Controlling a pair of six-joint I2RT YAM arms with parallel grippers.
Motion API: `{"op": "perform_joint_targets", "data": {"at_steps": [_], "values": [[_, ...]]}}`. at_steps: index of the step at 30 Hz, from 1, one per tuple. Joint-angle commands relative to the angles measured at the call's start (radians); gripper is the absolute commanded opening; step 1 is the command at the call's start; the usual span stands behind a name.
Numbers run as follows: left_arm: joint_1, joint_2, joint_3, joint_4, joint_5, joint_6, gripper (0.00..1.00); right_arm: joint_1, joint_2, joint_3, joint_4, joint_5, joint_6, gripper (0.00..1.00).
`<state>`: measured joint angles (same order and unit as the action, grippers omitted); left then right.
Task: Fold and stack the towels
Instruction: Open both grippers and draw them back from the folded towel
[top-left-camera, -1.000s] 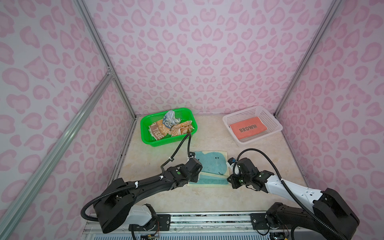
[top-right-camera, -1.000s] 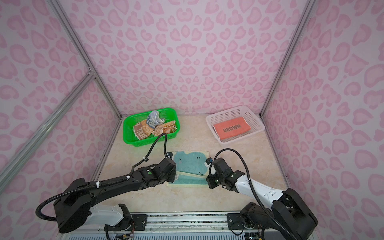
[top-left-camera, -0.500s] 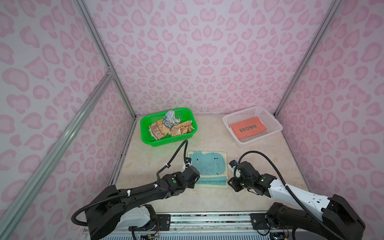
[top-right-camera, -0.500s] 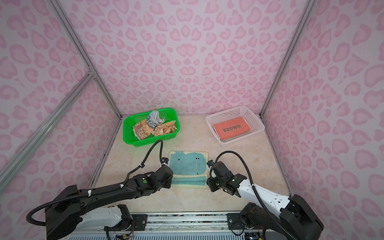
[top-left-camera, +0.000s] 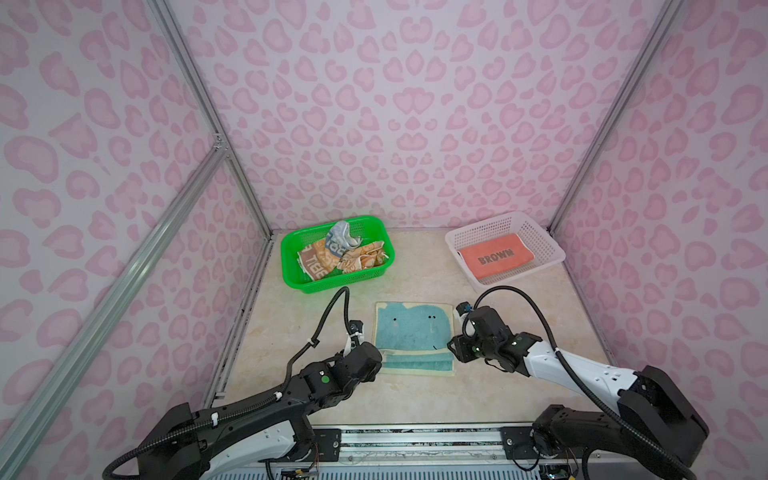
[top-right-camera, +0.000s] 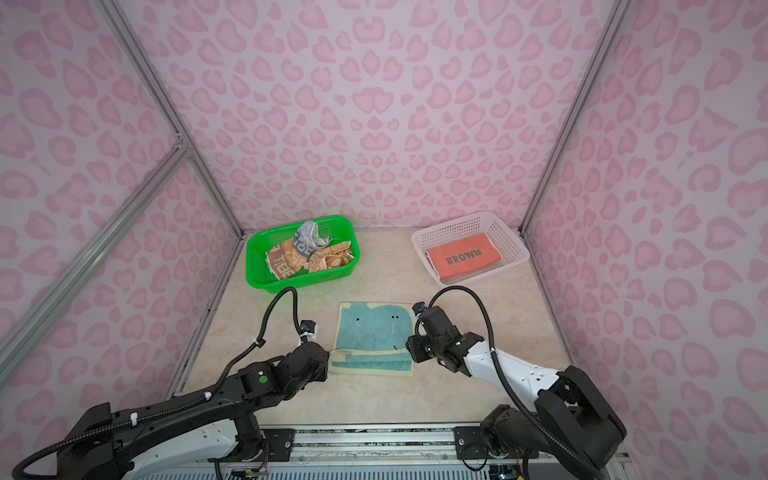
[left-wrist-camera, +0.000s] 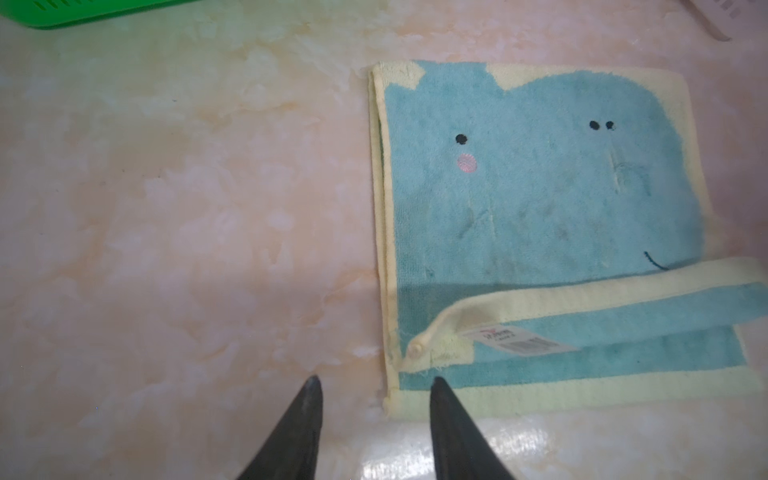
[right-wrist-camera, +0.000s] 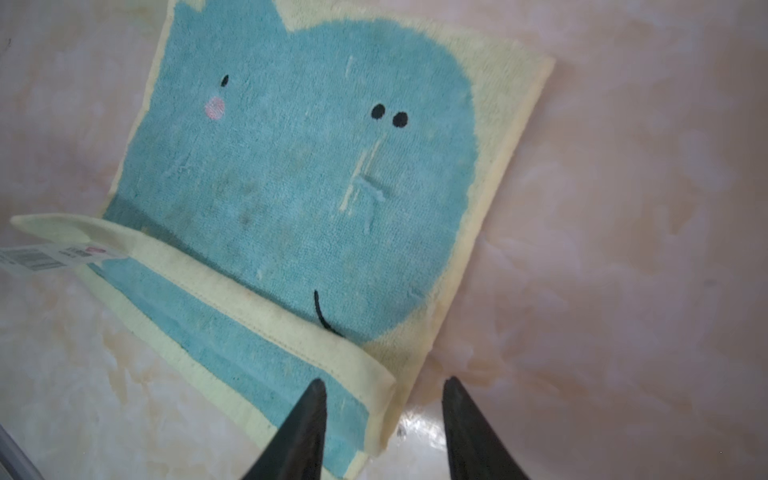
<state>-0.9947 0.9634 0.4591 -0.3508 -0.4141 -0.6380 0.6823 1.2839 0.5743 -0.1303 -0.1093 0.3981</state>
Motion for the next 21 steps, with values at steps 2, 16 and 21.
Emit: {"op": "perform_joint_targets", "data": {"at_steps": [2, 16, 21], "values": [[0.001, 0.002, 0.024, -0.023, -0.055, -0.004, 0.46, -0.001, 0.065, 0.02, 0.049, -0.077, -0.014, 0.46], [0.001, 0.044, 0.09, -0.016, -0.096, 0.062, 0.49, 0.049, 0.001, -0.094, 0.078, -0.222, -0.012, 0.42], [0.001, 0.043, 0.084, -0.016, -0.095, 0.058, 0.49, 0.093, -0.11, -0.153, 0.015, -0.228, -0.014, 0.42]]}}
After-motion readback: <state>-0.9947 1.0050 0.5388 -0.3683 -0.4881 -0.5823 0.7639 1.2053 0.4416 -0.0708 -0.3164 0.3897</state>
